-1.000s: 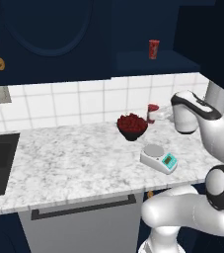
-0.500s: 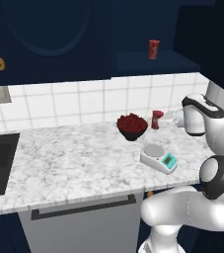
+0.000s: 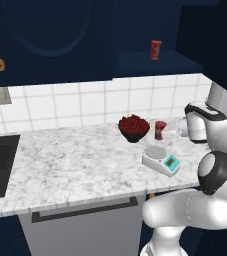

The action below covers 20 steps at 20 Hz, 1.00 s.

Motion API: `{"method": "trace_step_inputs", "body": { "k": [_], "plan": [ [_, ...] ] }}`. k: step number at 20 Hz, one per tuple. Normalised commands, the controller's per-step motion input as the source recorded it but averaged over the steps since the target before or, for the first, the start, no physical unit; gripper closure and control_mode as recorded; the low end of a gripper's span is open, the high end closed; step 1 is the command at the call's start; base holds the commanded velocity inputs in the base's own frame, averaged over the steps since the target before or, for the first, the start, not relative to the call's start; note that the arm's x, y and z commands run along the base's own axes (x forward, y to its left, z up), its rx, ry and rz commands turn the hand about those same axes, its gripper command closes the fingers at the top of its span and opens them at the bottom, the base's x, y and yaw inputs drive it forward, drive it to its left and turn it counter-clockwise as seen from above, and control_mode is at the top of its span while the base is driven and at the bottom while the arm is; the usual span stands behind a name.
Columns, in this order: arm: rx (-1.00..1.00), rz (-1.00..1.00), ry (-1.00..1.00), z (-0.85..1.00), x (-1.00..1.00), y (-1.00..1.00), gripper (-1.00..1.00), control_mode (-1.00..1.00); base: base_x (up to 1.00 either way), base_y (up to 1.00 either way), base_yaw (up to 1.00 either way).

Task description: Pick the yogurt and place it on the digital scale for weighing, and close the cabinet.

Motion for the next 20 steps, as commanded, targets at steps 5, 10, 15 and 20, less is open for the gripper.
{"method": "trace_step_inputs", "body": {
  "k": [5,10,15,20],
  "plan": [
    [-0.04,0.03,0.00,-0.38,-0.09,0.00,1.00,-1.00,0.00,0.00,0.00],
    [0.00,0.03,0.03,-0.29,-0.15,0.00,1.00,-1.00,0.00,0.00,0.00],
    [0.00,0.03,0.05,-0.36,-0.06,0.00,1.00,-1.00,0.00,0.00,0.00],
    [0.00,0.02,0.01,-0.36,0.00,0.00,1.00,-1.00,0.00,0.00,0.00]
  ]
}}
